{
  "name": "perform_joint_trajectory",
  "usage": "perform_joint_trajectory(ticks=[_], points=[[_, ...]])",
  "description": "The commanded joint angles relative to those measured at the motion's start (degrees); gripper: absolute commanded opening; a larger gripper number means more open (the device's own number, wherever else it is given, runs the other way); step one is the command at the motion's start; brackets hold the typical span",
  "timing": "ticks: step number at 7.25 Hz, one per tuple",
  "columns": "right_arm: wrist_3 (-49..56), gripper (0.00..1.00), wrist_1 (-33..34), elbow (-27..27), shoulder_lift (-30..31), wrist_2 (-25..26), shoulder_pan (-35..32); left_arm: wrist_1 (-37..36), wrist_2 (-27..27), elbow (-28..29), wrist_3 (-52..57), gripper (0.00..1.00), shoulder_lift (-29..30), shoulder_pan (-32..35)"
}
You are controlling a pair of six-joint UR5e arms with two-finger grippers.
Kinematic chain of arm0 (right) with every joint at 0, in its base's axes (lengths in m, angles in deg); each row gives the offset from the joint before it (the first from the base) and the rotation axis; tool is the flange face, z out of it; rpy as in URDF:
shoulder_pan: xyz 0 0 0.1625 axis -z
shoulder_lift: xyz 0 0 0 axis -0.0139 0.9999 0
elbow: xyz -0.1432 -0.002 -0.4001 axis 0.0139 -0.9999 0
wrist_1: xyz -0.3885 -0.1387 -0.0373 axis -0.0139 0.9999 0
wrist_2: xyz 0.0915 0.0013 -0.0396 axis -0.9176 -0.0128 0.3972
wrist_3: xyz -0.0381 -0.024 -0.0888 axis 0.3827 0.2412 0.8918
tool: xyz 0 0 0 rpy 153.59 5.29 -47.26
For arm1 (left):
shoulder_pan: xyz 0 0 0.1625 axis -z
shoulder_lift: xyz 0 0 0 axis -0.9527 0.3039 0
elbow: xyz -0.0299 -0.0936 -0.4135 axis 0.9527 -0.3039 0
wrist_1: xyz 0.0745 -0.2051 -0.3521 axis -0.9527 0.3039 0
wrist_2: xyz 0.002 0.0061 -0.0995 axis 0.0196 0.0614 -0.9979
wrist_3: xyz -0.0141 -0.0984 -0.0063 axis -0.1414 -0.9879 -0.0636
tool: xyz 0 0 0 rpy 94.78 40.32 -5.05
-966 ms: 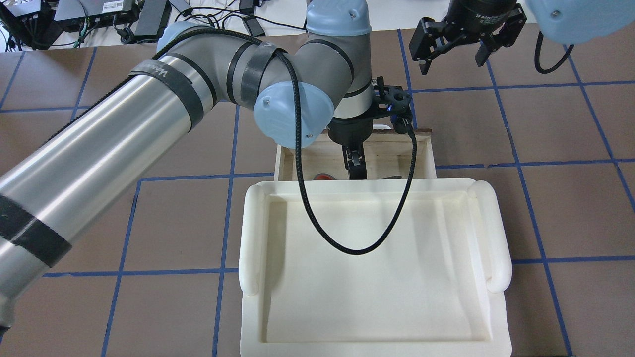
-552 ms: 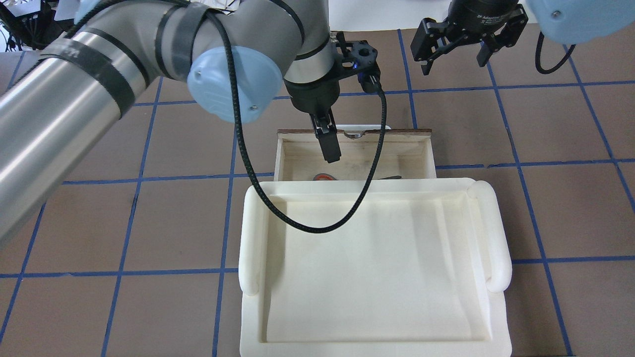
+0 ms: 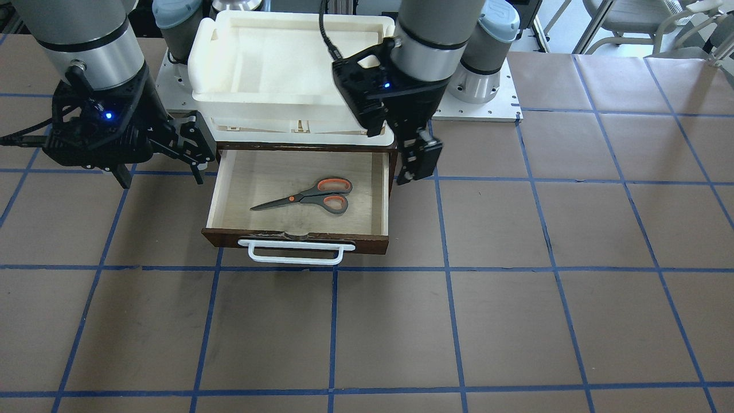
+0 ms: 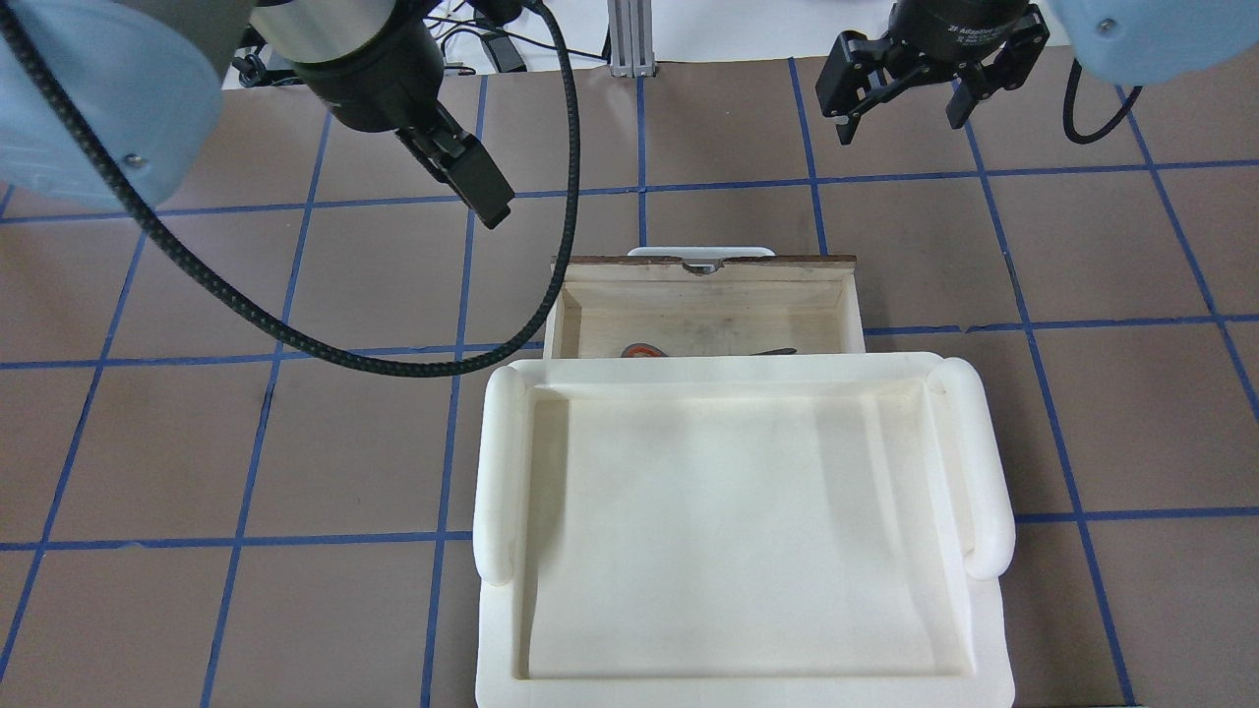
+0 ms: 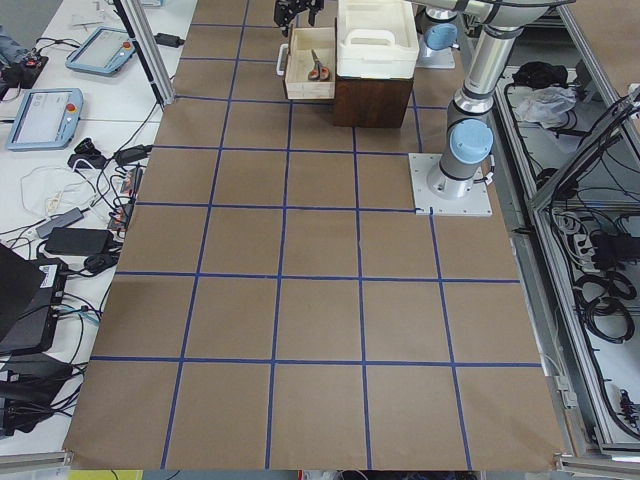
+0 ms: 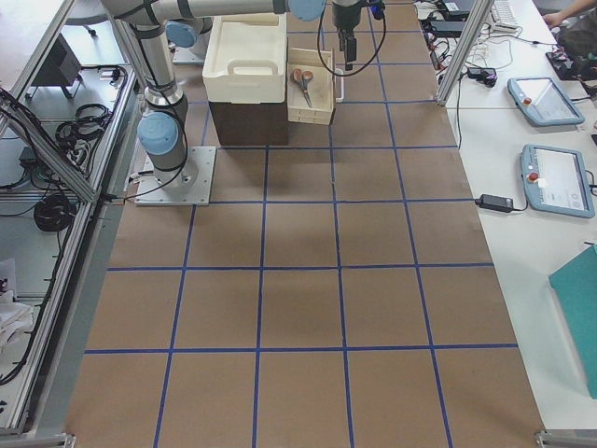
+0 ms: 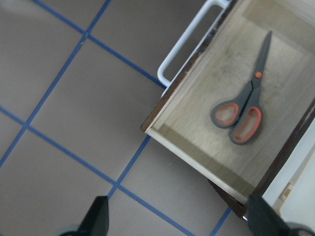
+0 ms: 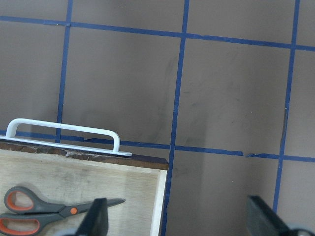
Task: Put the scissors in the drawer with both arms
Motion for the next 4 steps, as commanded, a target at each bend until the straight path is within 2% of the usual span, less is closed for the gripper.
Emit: perform_joint_trajectory(ticks=[1,4], points=[[-0.1,1.0,-0.3,0.0,0.0,-0.1,0.0,-0.1,8.5,-5.0,-19.8,1.0,-3.2,-4.0],[-0.1,1.0,-0.4,0.0,-0.1,0.1,0.1,0.6,8.5,-7.3,-37.6,1.0,-5.7,-6.1]])
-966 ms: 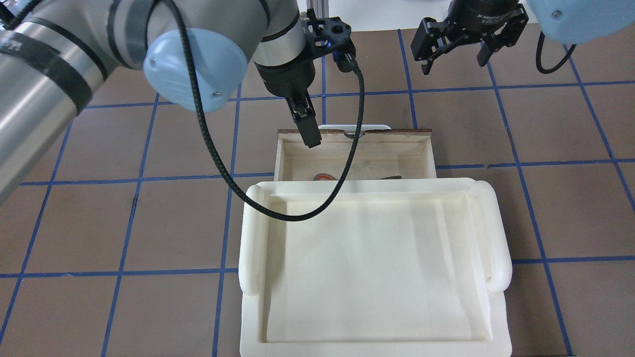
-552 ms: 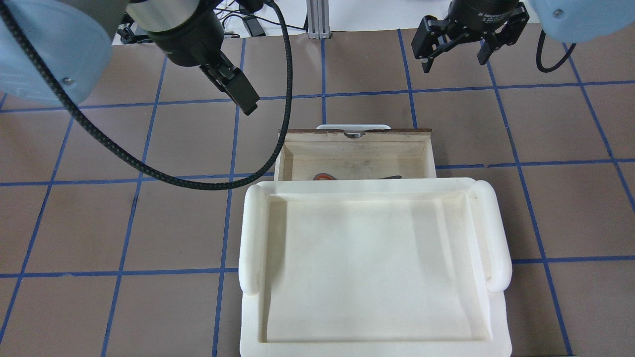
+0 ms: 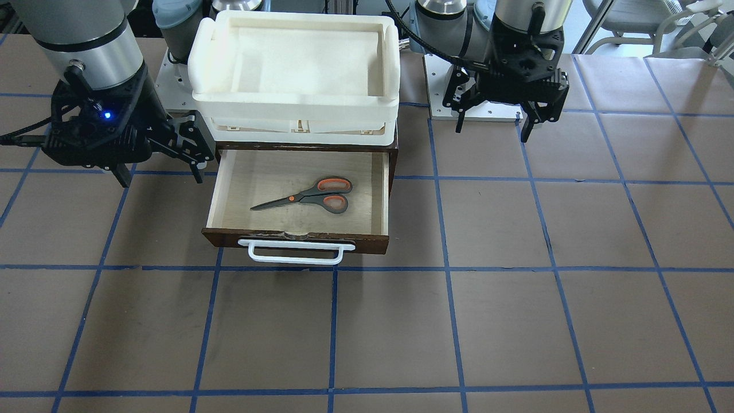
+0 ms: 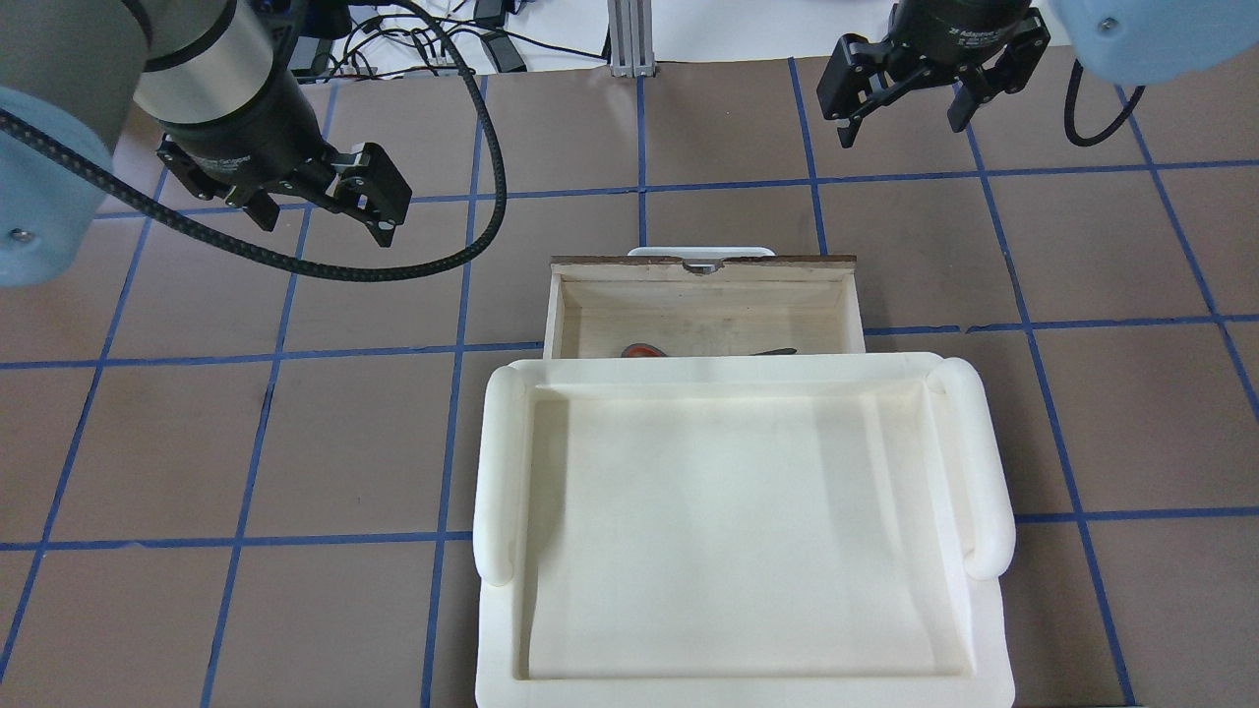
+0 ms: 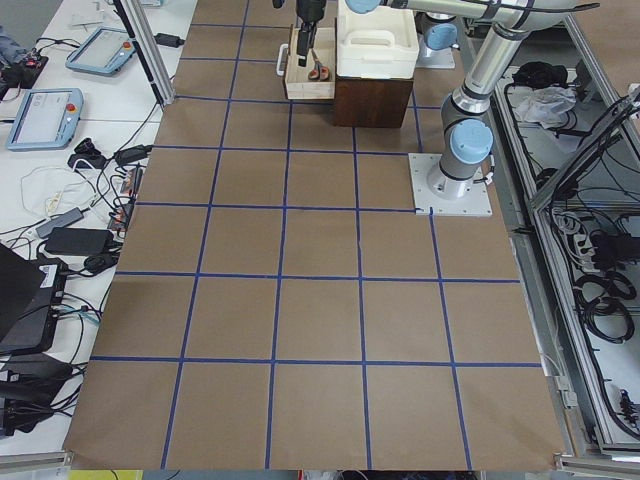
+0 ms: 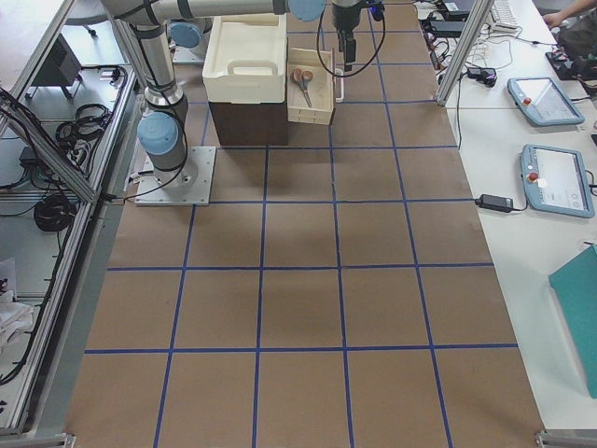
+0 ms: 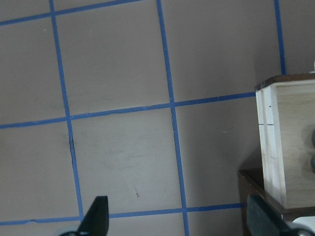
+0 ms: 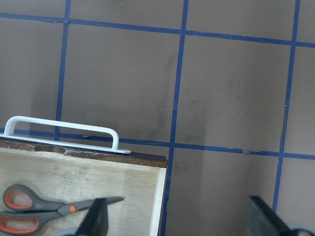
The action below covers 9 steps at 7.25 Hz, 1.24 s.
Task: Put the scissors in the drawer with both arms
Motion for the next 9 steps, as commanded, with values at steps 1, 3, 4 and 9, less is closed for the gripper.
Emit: perform_joint_trajectory(ticks=[1,3,4,9], points=[[-0.1,1.0,-0.1,0.0,0.0,0.0,0.0,-0.1,-1.2,0.1,-12.9,1.0,-0.3,-1.1],[-0.1,1.0,-0.1,0.6,0.2,0.3,-0.1,-0.4,-5.4,1.3,-12.8,1.0,0.7,-2.3],[-0.1,1.0,-0.1,0.7,0.2,0.2,-0.1,-0.4,-5.9,2.1,-12.0,1.0,1.5,-3.5],[-0.1,1.0,-0.1,0.8,0.2,0.0,-0.1,1.1,-5.8,4.4,-11.4,1.0,4.1,-3.0]])
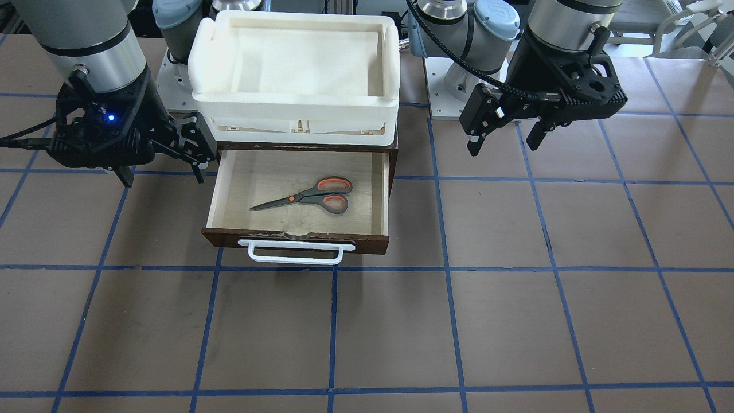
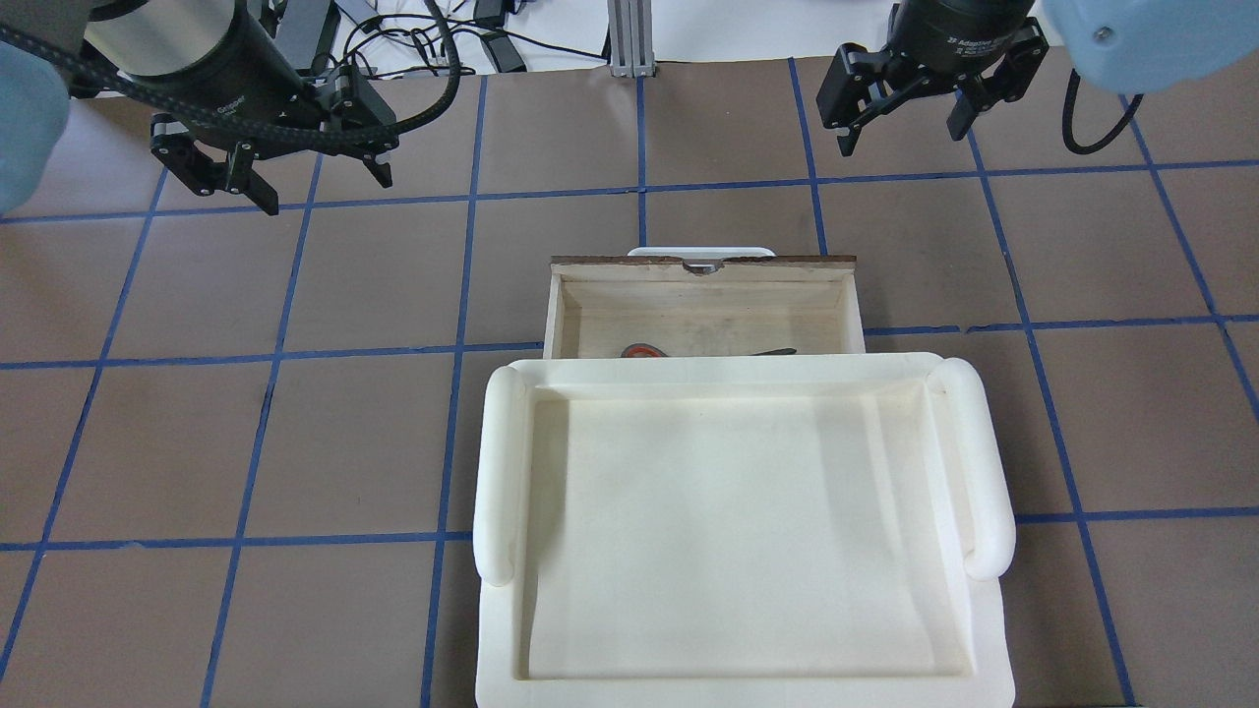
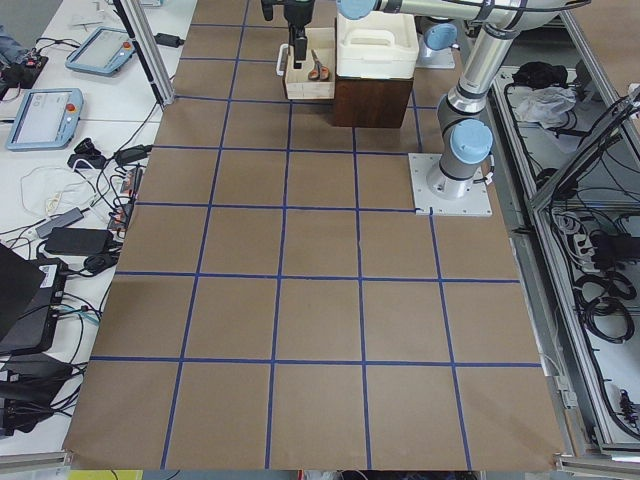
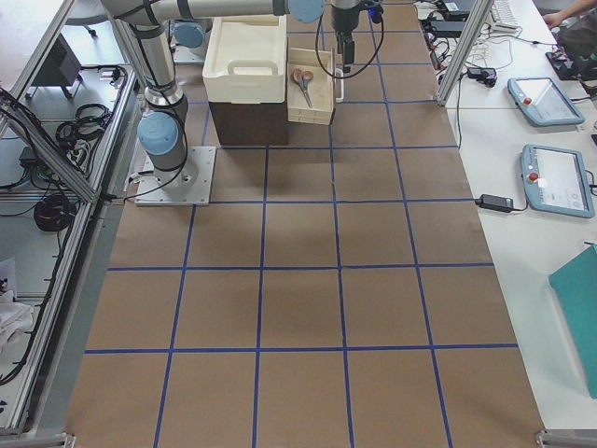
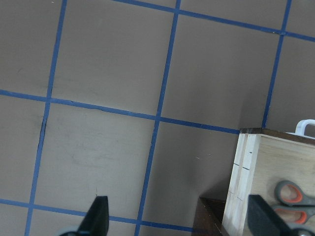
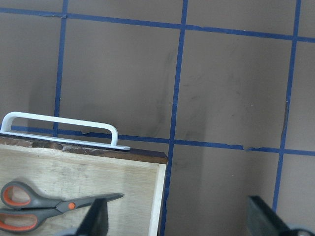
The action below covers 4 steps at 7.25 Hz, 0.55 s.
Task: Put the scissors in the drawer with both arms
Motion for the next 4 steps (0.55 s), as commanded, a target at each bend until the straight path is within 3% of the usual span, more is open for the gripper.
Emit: perform_joint_trajectory(ticks=[1,4], points=[[0.0,1.0,0.1,0.1,0.0,-0.1,0.0,3.0,2.2,0.3,2.7,1.0,0.3,0.6],[0.1,1.0,0.4,0.1,0.0,-0.3,0.0,3.1,1.8,0.2,6.6,1.0,0.3,0.7]])
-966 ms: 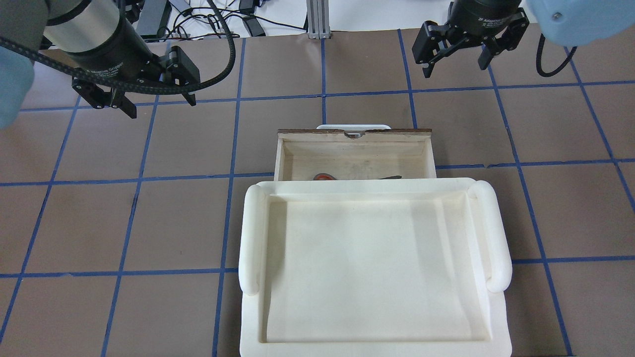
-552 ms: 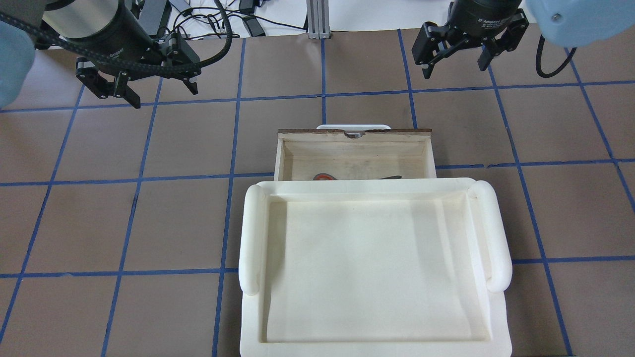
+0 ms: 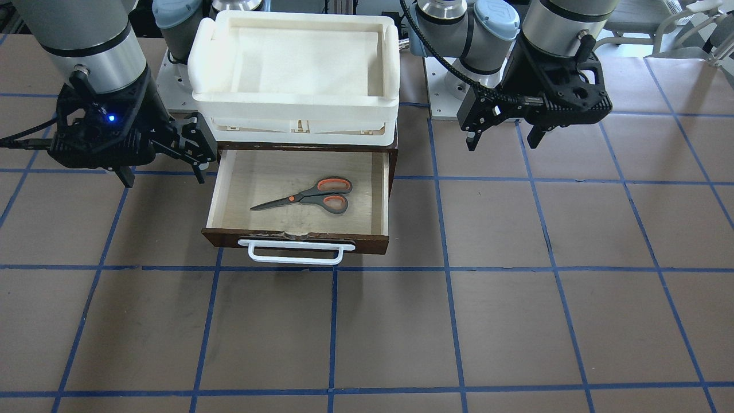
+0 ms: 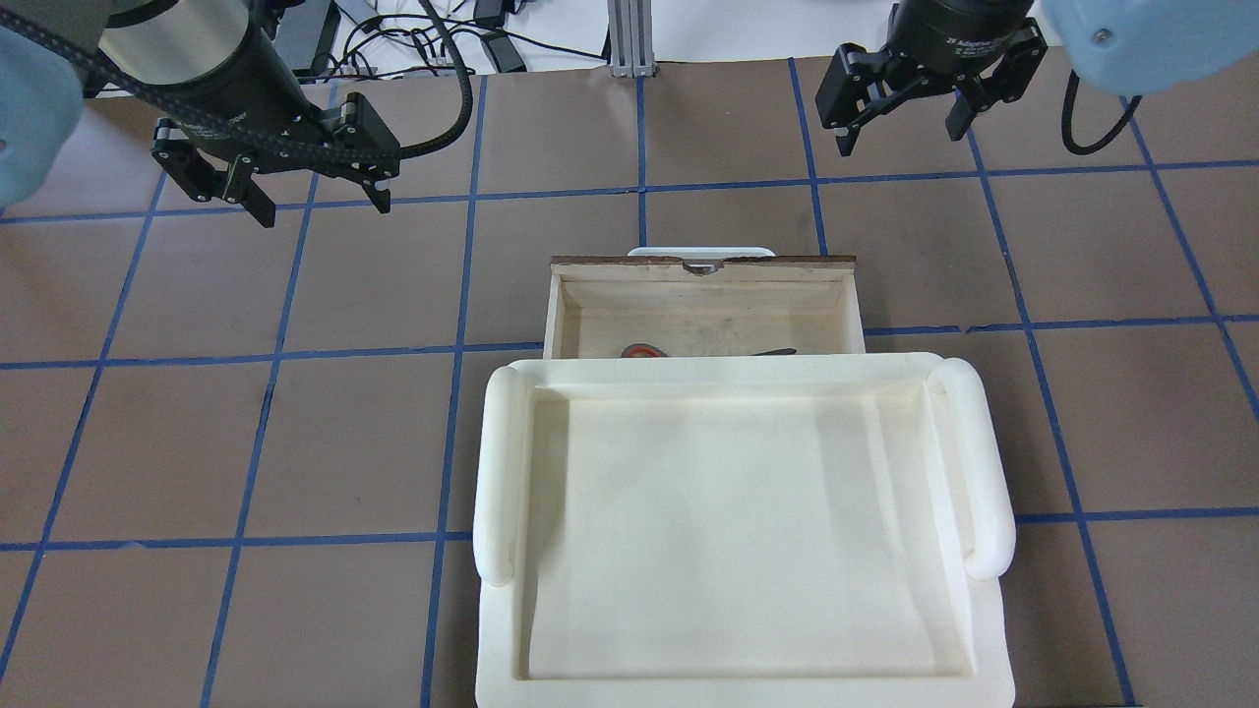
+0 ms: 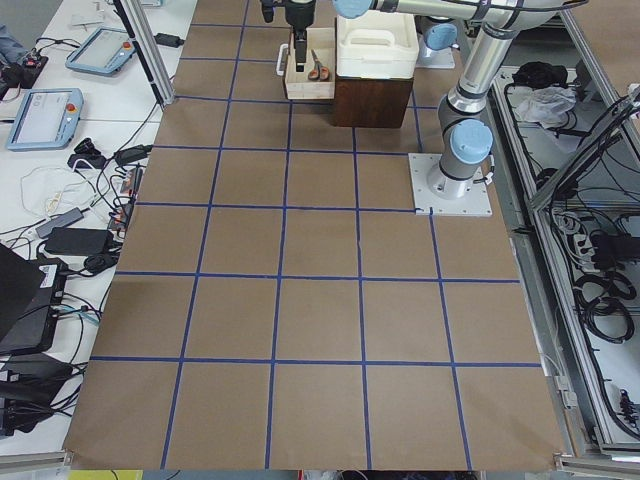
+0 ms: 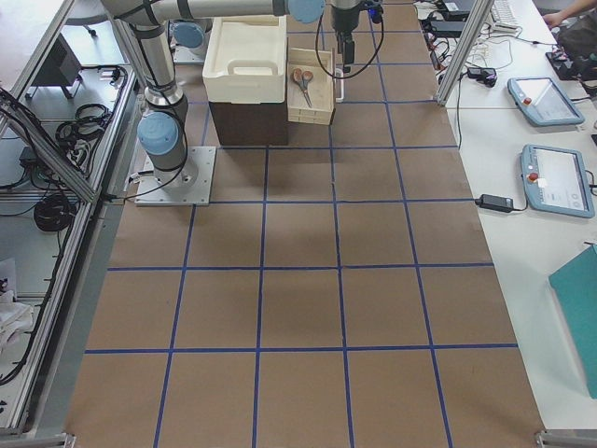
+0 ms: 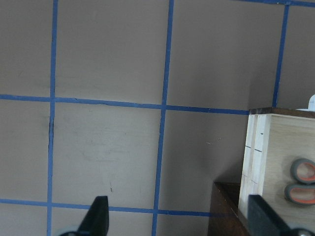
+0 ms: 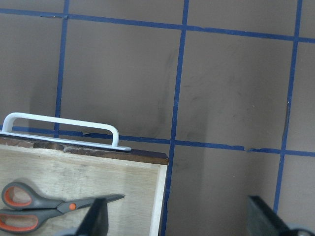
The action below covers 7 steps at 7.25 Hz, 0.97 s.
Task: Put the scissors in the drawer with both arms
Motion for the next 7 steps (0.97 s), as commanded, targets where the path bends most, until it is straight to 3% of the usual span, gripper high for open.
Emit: perform_joint_trajectory(ticks=[1,7], points=[[0.0,1.0,-0.1,0.0,0.0,-0.1,0.0,0.1,0.0,0.1,0.8,1.0,-0.1,0.0],[0.0,1.0,0.1,0.4,0.0,0.1,0.1,0.1,-0.1,0.0,0.9,1.0,-0.3,0.0]])
